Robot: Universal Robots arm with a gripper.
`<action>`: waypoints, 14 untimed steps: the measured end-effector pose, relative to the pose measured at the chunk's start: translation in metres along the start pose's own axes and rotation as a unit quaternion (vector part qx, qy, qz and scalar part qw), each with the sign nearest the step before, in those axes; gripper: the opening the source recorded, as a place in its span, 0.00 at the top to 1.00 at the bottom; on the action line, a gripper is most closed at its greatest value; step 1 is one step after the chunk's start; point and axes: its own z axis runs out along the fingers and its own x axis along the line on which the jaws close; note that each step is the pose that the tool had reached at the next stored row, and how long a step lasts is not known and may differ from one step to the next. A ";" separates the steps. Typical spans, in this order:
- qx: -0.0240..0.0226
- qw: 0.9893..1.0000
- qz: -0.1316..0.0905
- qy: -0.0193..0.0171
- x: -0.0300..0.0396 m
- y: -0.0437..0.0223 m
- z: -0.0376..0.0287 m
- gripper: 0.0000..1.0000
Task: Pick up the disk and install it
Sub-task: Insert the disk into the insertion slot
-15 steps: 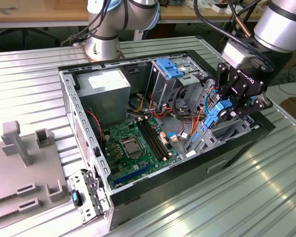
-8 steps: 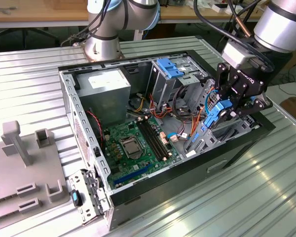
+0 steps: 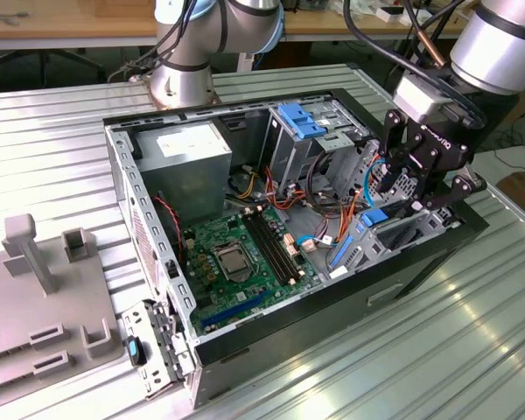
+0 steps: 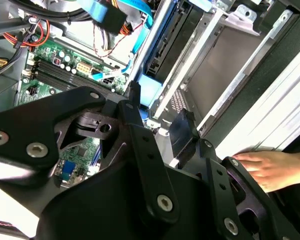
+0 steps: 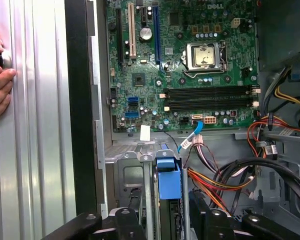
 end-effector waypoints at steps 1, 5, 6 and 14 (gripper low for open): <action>0.000 1.000 0.000 0.000 0.0000 0.0000 0.0000 0.50; 0.000 1.000 0.000 0.000 0.0000 0.0000 0.0001 0.50; 0.000 1.000 0.000 0.000 0.0000 0.0000 0.0001 0.50; 0.000 1.000 0.000 0.000 0.0000 0.0000 0.0003 0.50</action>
